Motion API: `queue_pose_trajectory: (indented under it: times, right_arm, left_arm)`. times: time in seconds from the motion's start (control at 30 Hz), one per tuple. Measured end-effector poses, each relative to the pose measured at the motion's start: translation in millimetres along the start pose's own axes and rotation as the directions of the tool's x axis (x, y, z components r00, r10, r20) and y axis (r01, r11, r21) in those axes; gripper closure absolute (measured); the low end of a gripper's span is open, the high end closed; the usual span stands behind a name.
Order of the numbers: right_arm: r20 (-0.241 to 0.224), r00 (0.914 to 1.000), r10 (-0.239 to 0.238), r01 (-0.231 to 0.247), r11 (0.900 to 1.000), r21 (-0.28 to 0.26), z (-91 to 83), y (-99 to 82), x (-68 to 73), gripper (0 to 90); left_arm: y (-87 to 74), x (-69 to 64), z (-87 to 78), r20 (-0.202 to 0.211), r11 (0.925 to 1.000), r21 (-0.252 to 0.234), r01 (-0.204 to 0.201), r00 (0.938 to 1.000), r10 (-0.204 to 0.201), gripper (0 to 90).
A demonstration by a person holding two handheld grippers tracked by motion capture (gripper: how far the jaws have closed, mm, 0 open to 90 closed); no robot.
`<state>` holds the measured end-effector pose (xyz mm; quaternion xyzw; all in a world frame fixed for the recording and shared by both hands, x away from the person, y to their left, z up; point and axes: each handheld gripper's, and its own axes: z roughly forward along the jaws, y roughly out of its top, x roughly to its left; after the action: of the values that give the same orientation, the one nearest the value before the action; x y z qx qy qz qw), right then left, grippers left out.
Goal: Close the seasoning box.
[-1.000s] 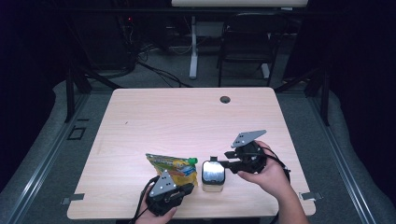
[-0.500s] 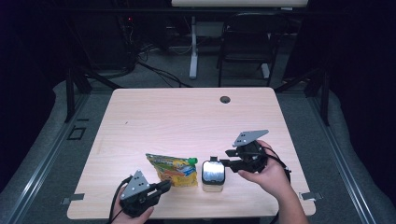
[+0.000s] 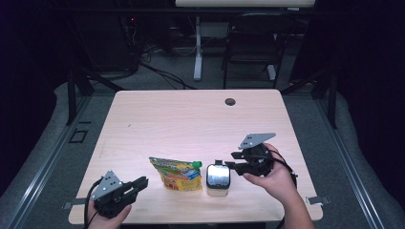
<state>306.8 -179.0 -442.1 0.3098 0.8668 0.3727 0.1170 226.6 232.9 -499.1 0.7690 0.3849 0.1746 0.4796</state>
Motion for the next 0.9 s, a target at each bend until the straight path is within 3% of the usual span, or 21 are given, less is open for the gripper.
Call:
queue_pose_trajectory:
  times: [0.2, 0.43, 0.6, 0.73, 0.9]
  right_arm:
    - [0.012, 0.9999, 0.009, -0.008, 1.0, -0.005, -1.6, -0.4, -0.8, 58.2]
    - [0.024, 0.9997, 0.007, -0.006, 1.0, -0.007, 0.8, -0.4, 0.0, 57.1]
    - [0.041, 0.9988, 0.027, -0.027, 0.9996, 0.003, 2.8, -0.2, -4.5, 56.8]
    - [0.072, 0.9961, 0.052, -0.052, 0.9987, -0.003, 1.2, -0.1, -8.8, 56.8]
    - [0.092, 0.9904, 0.103, -0.101, 0.9946, -0.025, 2.4, -3.5, -16.3, 56.8]
  left_arm:
    - [-8.2, 20.6, -2.2, -0.052, 0.9988, -0.008, 0.048, 0.9975, -0.048, 74.7]
    - [-20.2, 42.4, -1.9, -0.114, 0.995, -0.005, 0.1, 0.9884, -0.1, 67.9]
    - [-18.9, 53.9, 0.5, -0.12, 0.9939, -0.009, 0.11, 0.9866, -0.111, 64.4]
    - [-18.9, 63.2, 6.2, -0.131, 0.9936, 0.02, 0.111, 0.9856, -0.107, 61.6]
    - [-23.1, 73.6, 12.9, -0.129, 0.991, 0.032, 0.13, 0.9838, -0.125, 60.9]
